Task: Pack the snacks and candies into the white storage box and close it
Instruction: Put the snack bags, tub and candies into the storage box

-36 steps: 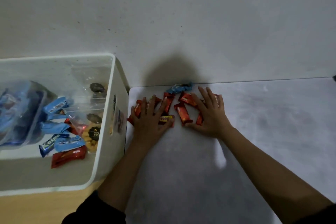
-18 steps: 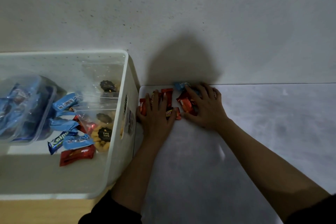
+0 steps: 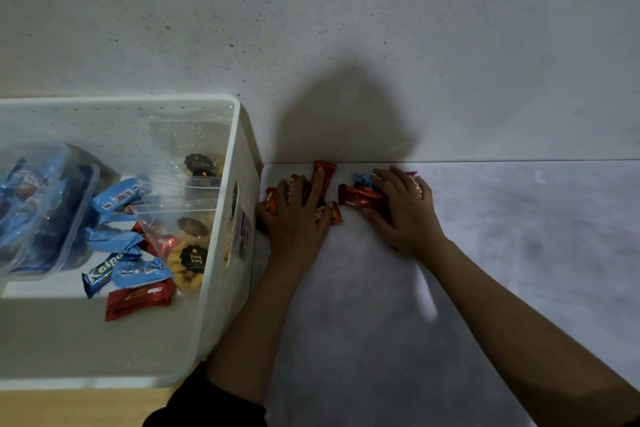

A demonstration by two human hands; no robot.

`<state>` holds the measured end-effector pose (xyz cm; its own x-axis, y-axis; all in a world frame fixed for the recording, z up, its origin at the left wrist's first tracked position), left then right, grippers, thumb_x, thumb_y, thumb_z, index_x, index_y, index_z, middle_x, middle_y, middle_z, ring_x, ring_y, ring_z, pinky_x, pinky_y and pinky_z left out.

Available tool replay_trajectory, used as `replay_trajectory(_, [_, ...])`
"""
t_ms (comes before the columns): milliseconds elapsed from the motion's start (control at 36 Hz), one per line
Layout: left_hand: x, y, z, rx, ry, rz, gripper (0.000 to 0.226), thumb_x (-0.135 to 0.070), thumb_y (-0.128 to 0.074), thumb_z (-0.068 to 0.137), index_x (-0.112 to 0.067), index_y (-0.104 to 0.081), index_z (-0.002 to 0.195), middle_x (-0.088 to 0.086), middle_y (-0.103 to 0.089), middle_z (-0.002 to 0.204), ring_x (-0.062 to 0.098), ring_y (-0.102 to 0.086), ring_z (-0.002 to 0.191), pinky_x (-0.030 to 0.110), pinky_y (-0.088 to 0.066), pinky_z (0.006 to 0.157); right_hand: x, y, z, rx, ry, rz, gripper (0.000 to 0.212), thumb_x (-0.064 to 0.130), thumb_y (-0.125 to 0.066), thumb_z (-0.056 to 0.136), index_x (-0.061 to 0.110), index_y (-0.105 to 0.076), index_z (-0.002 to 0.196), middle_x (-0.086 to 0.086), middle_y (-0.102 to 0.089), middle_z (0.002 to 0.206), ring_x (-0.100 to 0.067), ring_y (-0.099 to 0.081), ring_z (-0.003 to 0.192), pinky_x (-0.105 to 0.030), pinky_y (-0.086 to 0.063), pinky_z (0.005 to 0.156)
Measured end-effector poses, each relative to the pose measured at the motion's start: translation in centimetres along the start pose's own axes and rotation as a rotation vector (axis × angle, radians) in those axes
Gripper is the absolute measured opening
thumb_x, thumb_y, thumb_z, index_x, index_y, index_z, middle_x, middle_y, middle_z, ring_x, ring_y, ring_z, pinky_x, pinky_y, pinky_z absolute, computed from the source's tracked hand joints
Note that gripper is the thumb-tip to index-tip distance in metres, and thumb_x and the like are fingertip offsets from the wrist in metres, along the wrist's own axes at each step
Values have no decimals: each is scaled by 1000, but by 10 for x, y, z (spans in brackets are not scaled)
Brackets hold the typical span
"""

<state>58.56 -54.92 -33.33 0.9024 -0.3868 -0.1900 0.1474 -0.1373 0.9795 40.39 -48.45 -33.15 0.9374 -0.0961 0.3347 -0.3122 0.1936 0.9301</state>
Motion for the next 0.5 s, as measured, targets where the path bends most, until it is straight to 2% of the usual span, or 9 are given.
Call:
replay_trajectory(56, [0,0,2,-10,-12,31,57,-48,-32,85,-31,-38,139,7,-54,131,33,-50,121,58,-39,83,-5,3,-6,-7,-18,29,51,49,-39,89,16,-54,124,0,-55,132,-25,-40,134,-50,-28,106])
replay_trajectory(111, [-2,2,3,-15,-21,10,58,-48,-28,85,-29,-41,138,8,-53,132,36,-49,122,58,-38,85,-9,5,-12,-20,-51,67,47,45,-43,90,15,-52,125,-2,-56,132,-25,-37,136,-48,-24,108])
replay_trajectory(194, [-6,3,4,41,-20,-11,65,-54,-13,85,-35,-20,146,5,-30,151,34,-26,138,57,-26,98,-11,9,-22,-34,-112,140,51,44,-46,88,15,-47,131,-4,-53,134,-24,-31,139,-48,-19,110])
replay_trajectory(250, [-6,1,5,34,-31,-10,62,-55,-14,87,-37,-11,147,2,-19,156,33,-17,141,57,-22,101,-8,12,-24,-21,-123,151,59,50,-39,86,21,-40,137,-3,-45,141,-24,-26,141,-52,-17,111])
replay_trajectory(361, [-5,1,10,11,-58,3,59,-51,-20,89,-40,-12,146,2,-21,155,33,-20,140,57,-26,99,4,14,-16,13,-122,132,63,58,-31,84,33,-31,142,2,-36,148,-27,-21,142,-60,-18,107])
replay_trajectory(500, [-2,2,14,-43,-77,1,55,-47,-26,87,-37,-30,142,3,-40,146,35,-37,131,58,-34,90,15,5,-6,60,-110,42,68,73,-23,81,39,-37,139,3,-41,145,-33,-28,139,-62,-21,104])
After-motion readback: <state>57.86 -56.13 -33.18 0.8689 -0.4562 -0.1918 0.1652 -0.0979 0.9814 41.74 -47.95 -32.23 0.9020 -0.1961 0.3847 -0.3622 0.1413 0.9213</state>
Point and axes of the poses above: each hand's wrist, its own z-axis towards the middle knuckle, its own y-axis out of the back of the hand, x = y × z, the point moved 2 cm from there along z, towards the middle knuckle
